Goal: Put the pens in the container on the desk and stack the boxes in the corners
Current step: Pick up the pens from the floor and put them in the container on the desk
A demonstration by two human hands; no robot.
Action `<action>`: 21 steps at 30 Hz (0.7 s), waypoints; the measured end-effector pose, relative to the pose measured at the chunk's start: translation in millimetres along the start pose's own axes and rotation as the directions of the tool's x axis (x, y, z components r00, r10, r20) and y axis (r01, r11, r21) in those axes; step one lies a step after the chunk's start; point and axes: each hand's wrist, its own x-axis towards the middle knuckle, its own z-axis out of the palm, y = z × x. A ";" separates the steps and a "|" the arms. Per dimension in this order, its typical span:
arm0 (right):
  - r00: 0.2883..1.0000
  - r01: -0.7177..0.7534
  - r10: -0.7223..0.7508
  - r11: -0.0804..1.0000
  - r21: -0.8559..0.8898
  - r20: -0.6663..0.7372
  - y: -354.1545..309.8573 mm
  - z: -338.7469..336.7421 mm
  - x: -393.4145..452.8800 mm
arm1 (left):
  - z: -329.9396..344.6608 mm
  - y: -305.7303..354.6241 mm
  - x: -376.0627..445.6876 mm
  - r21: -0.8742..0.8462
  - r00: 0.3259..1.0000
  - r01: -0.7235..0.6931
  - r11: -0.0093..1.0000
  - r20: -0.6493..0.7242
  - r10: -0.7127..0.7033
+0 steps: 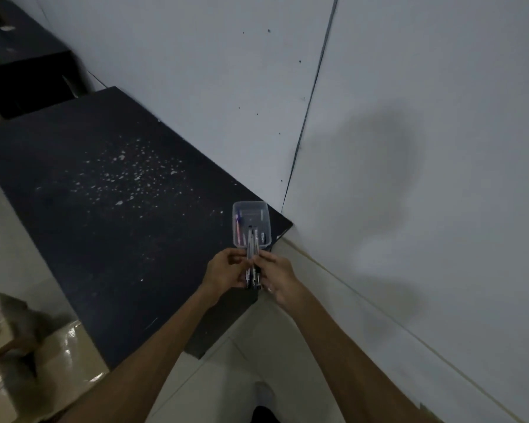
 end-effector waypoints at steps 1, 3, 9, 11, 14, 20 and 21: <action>1.000 -0.006 0.006 1.000 -0.010 0.000 -7.0 -3.3 15.1 | 5.3 3.2 14.7 -0.003 1.000 0.010 1.000 -0.015 -0.010; 1.000 -0.017 0.018 0.998 -0.053 0.003 -16.9 -8.4 46.0 | 14.3 4.7 42.4 -0.003 0.998 0.031 1.000 -0.049 -0.031; 0.999 -0.046 0.045 0.987 -0.156 -0.008 -28.7 -6.5 124.6 | 23.1 7.3 114.6 -0.009 0.992 0.089 0.996 -0.086 -0.089; 0.999 -0.046 0.045 0.980 -0.193 -0.008 -31.8 -4.4 147.4 | 20.1 6.6 137.1 -0.012 0.990 0.118 0.993 -0.075 -0.119; 0.999 -0.054 0.050 0.963 -0.264 -0.020 -35.5 -1.1 170.9 | 15.0 2.9 160.0 -0.018 0.988 0.141 0.990 -0.060 -0.142; 0.999 -0.021 0.008 0.906 -0.423 -0.032 -41.4 3.0 197.6 | 16.3 -3.4 182.1 0.116 0.988 0.118 0.986 -0.113 -0.105; 1.000 -0.016 0.007 0.896 -0.444 -0.023 -41.1 3.5 201.8 | 17.6 -4.8 185.3 0.140 0.990 0.107 0.984 -0.110 -0.092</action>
